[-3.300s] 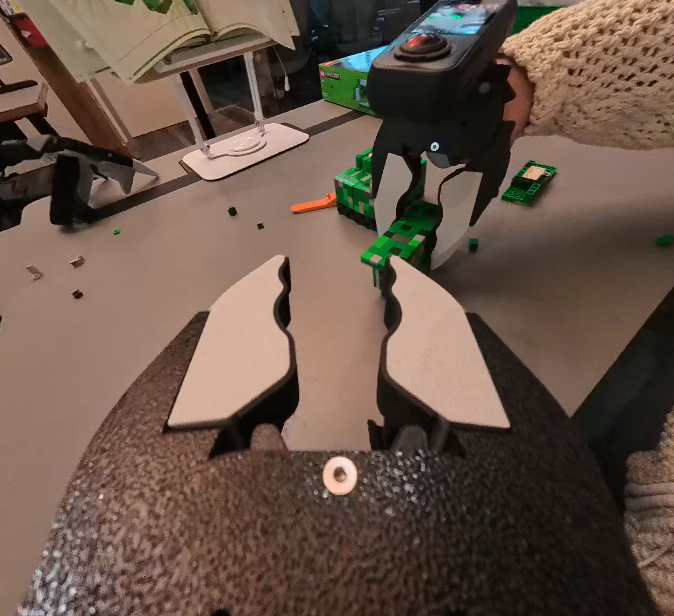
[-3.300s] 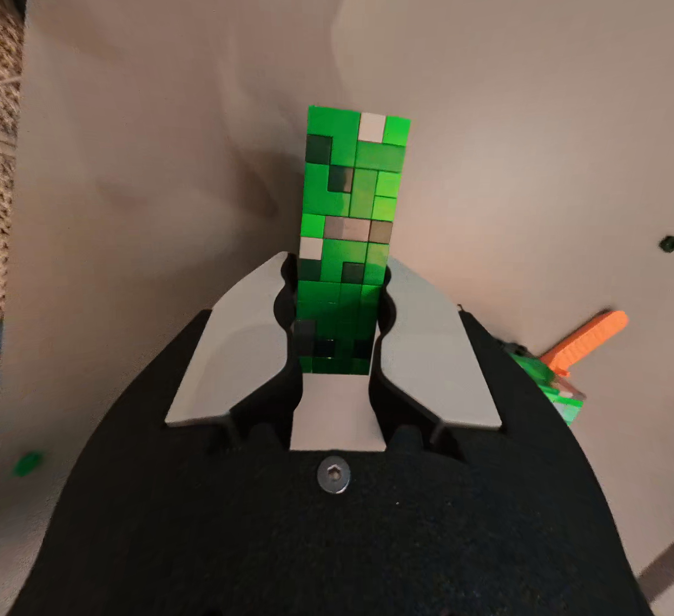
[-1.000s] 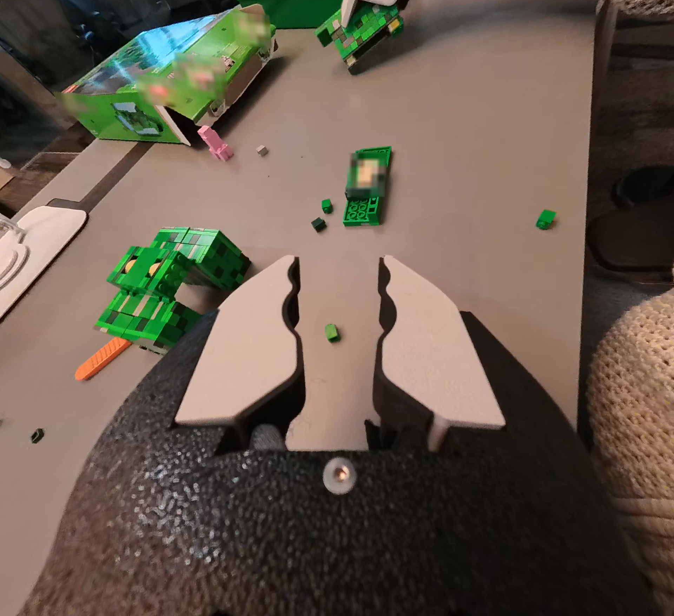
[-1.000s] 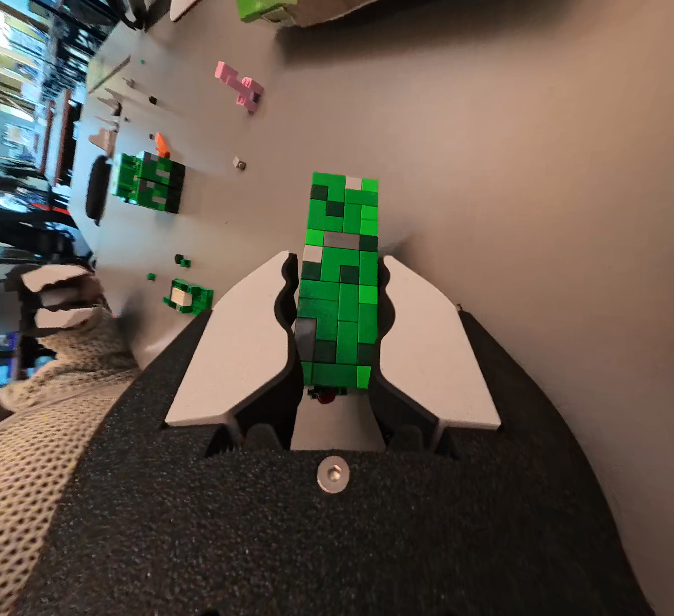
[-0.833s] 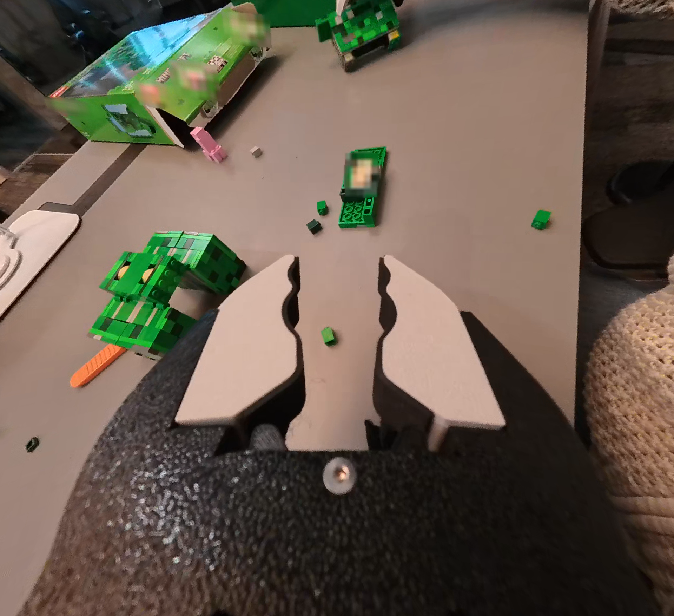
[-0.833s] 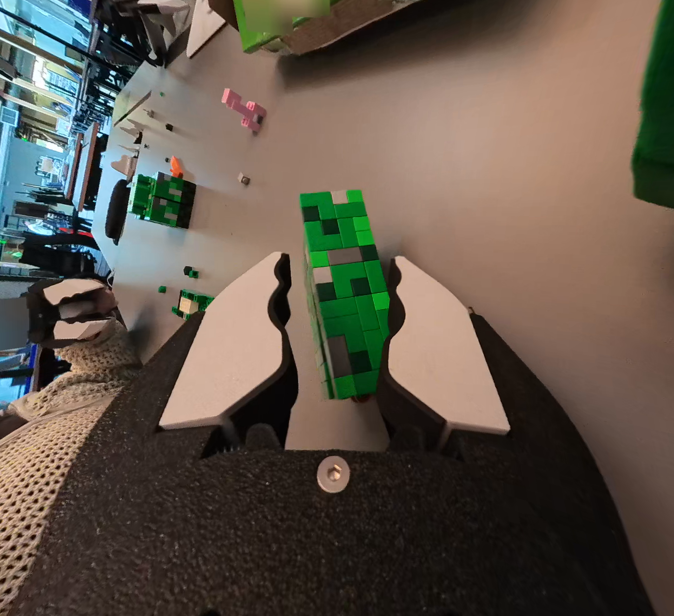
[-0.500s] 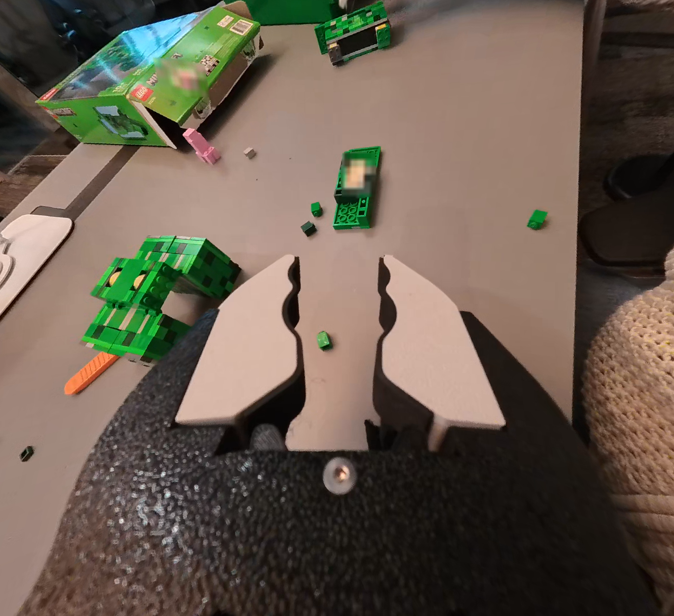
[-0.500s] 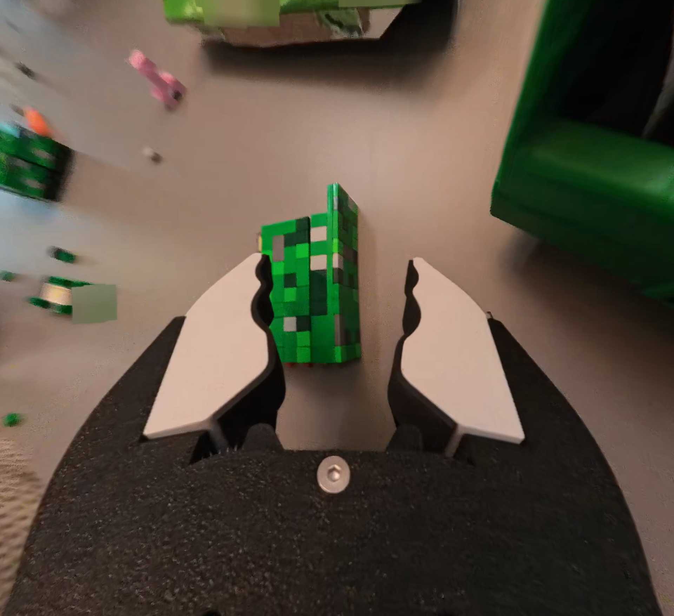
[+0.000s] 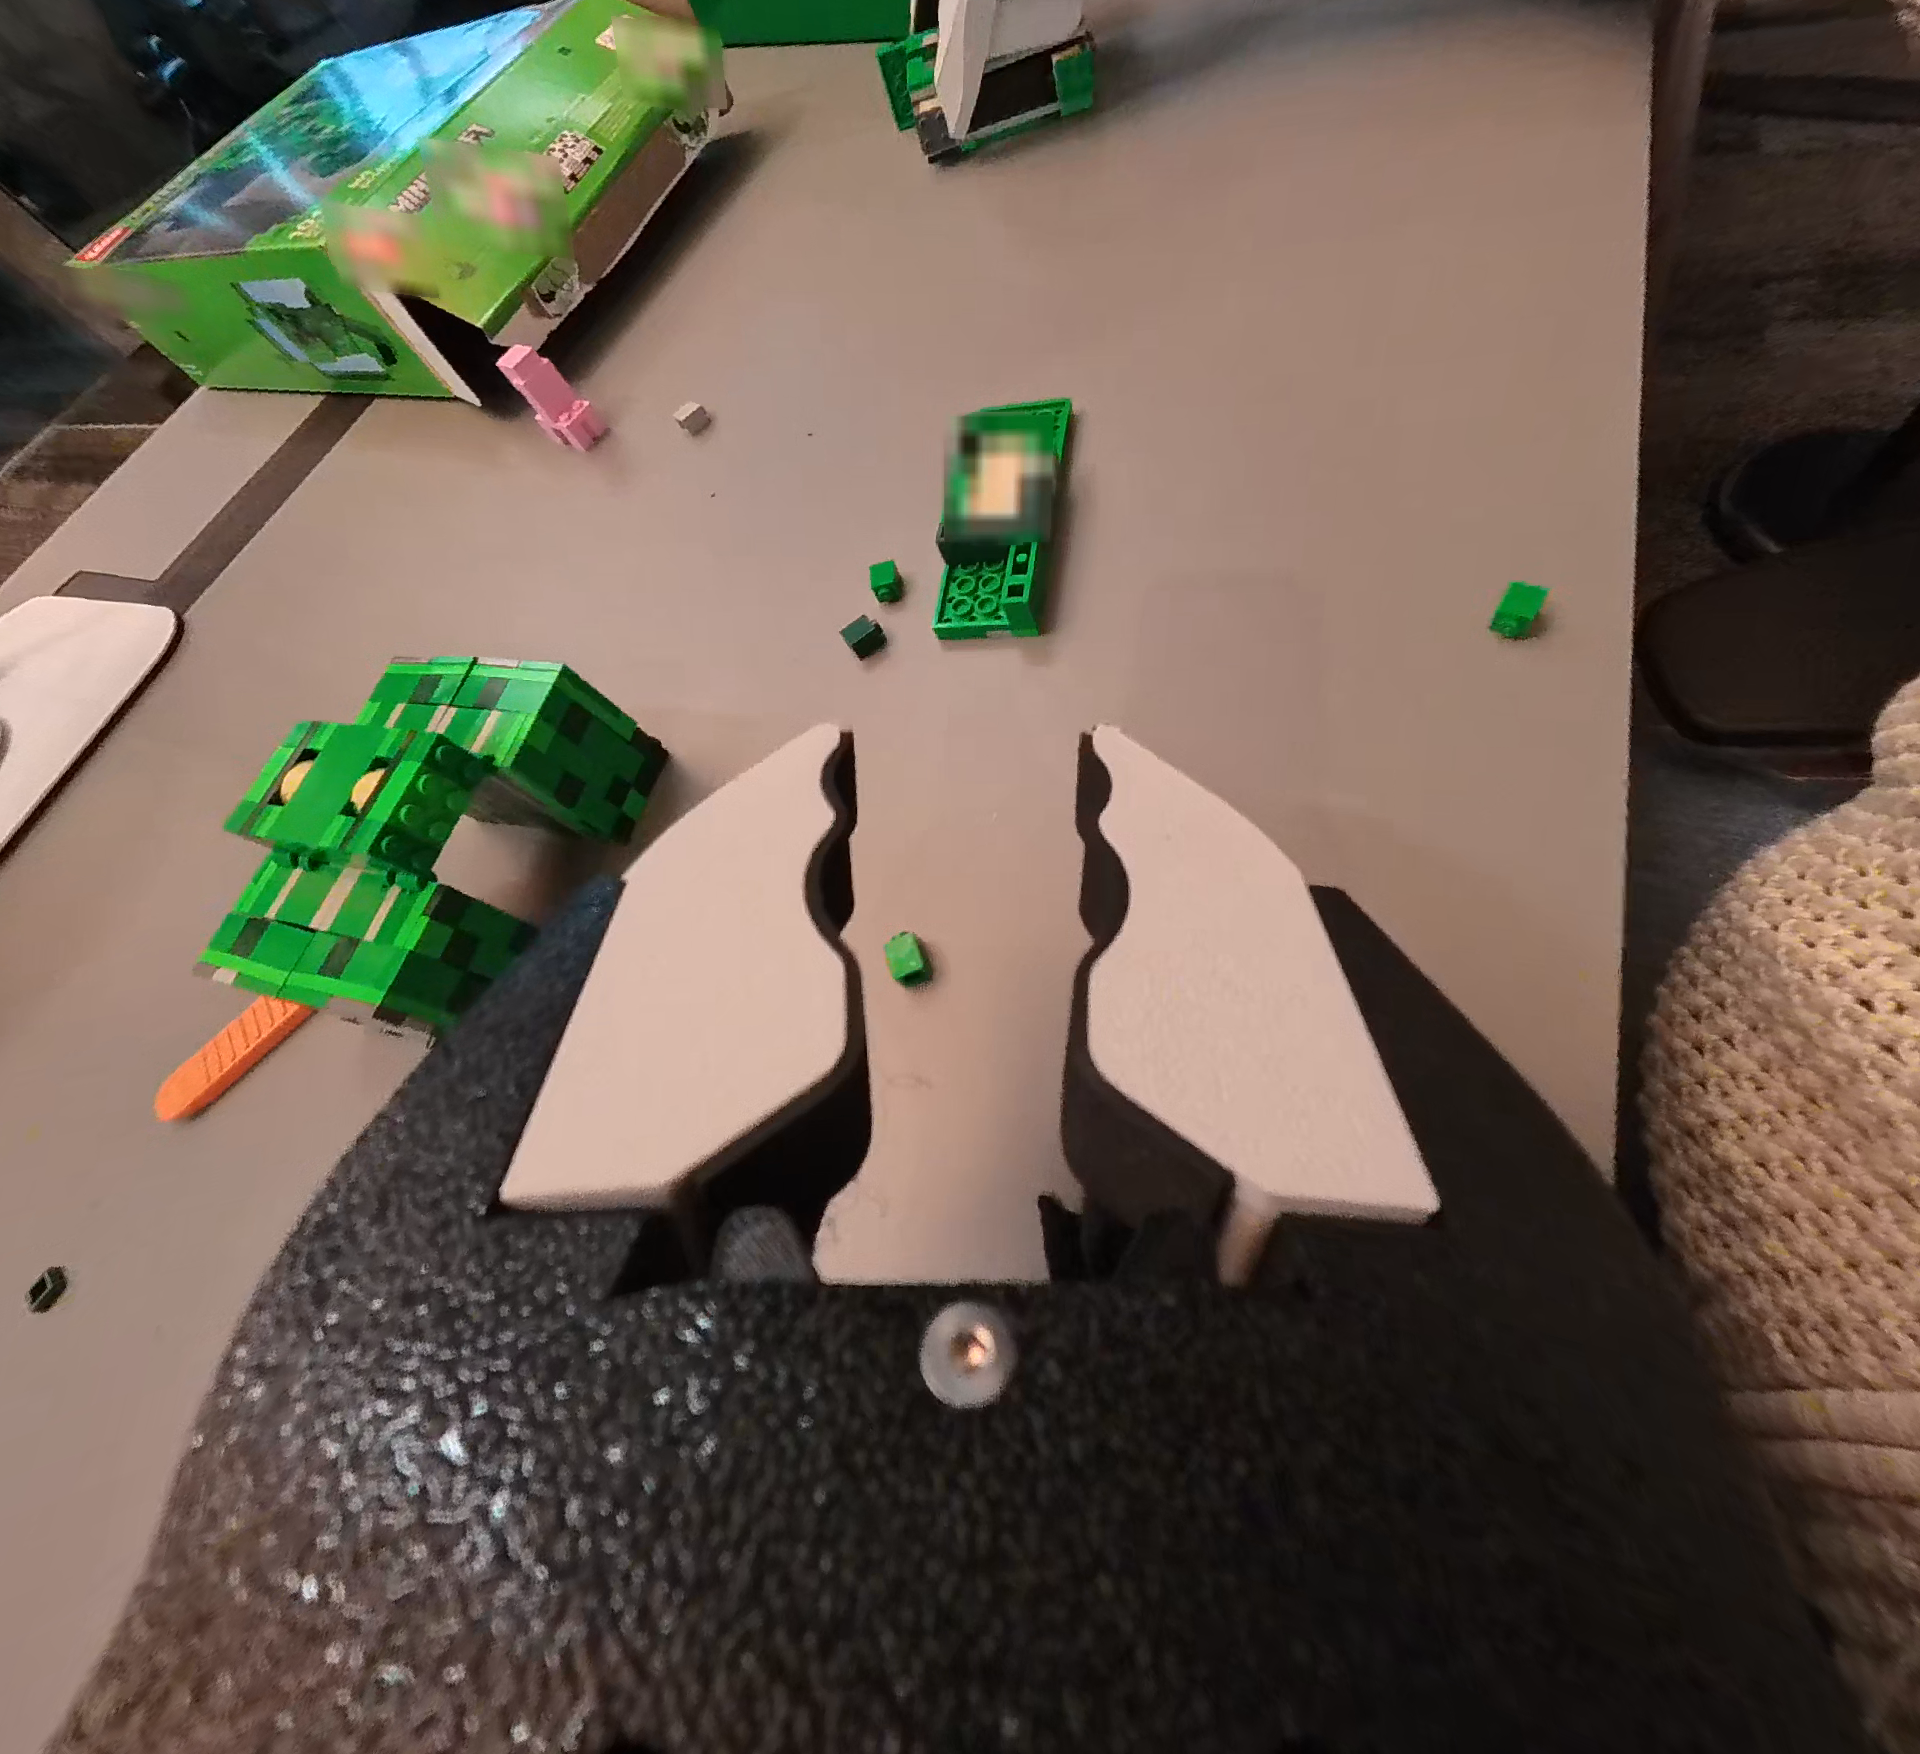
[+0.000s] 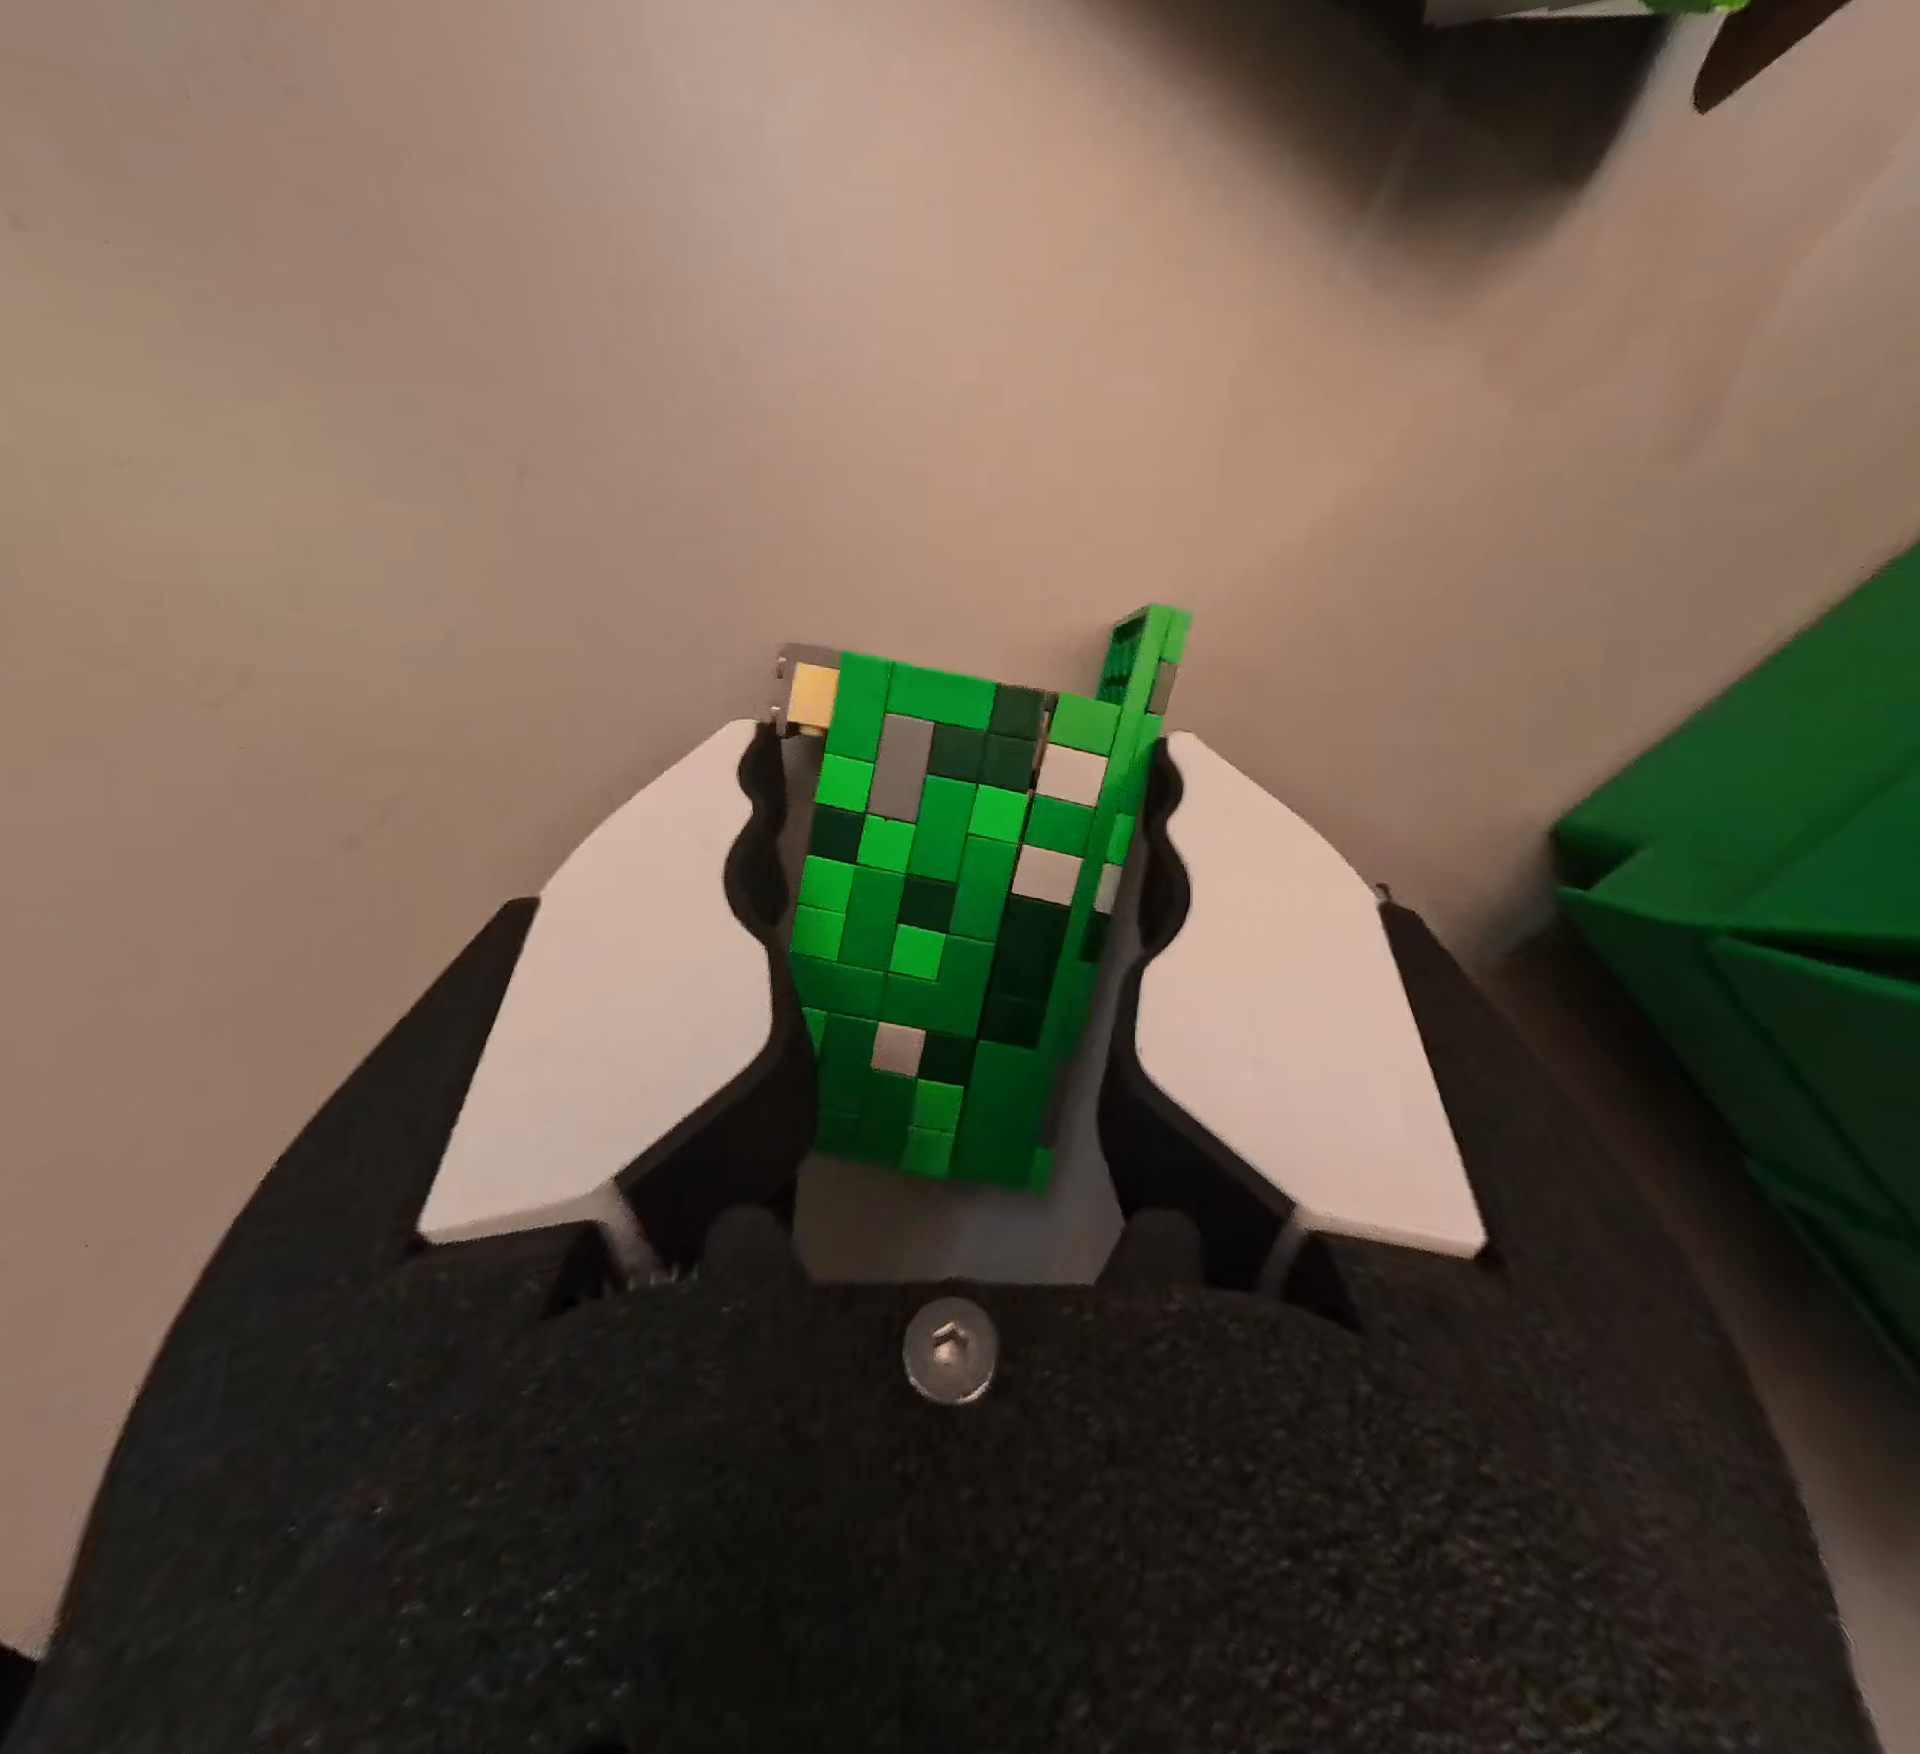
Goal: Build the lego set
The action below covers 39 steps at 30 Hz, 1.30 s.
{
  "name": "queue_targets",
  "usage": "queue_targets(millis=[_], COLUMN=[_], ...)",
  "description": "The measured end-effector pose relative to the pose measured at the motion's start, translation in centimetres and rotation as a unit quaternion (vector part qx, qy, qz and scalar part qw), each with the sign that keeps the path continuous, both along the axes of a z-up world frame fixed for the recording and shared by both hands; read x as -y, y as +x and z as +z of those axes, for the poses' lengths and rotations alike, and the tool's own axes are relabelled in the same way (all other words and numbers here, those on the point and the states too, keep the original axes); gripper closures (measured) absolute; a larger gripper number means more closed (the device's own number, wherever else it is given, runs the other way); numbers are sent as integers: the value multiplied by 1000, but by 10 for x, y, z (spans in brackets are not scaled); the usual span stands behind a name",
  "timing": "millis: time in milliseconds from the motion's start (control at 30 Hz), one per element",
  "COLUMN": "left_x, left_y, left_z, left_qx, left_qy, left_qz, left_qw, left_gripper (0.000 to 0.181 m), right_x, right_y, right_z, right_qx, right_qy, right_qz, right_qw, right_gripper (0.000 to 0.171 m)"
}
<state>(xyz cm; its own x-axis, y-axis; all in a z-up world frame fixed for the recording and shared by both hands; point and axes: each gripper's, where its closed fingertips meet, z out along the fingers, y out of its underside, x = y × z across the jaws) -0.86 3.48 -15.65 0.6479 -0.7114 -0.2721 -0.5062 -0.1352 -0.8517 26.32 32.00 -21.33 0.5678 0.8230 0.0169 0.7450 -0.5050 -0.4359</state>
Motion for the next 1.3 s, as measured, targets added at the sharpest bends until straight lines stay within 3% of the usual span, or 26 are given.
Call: queue_targets(millis=[367, 433, 533, 600, 667, 800, 900, 1100, 1233, 1300], left_x=[-1, 0, 1, 2, 1, 0, 3, 14, 21, 24], left_y=[0, 0, 0, 3, 7, 18, 25, 36, 43, 48], left_z=[-3, -3, -3, -5, -8, -9, -11, -14, -20, -21], left_qx=[0, 3, 13, 23, 24, 25, 19, 18, 4, 0], left_qy=[-4, -5, -7, -14, -18, -20, -20, -26, -27, -24], left_qz=[-2, -1, -3, -10, -16, -31, -43, -70, -94, -107], left_qw=[1000, 1000, 1000, 1000, 999, 999, 999, 997, 995, 994], left_gripper=[141, 140, 139, 139, 139, 139, 139, 140, 140, 140], right_x=[4, 1, 16, 57, 123, 254, 314, 344, 338, 336], right_y=[-3, 1, -7, -32, -67, -120, -141, -154, -157, -158], right_z=[1, 11, 48, 71, 80, 57, 31, 2, -5, -5], right_qx=[3, 1, -76, -151, -205, -219, -198, -188, -181, -181], right_qy=[-8, 30, 85, 93, 67, 0, -9, -5, 10, 15], right_qz=[10, 3, -3, 46, 133, 293, 358, 381, 374, 371], right_qw=[1000, 1000, 993, 983, 967, 931, 912, 905, 910, 911], right_gripper=[105, 83, 91, 106, 118, 133, 140, 145, 163, 164])
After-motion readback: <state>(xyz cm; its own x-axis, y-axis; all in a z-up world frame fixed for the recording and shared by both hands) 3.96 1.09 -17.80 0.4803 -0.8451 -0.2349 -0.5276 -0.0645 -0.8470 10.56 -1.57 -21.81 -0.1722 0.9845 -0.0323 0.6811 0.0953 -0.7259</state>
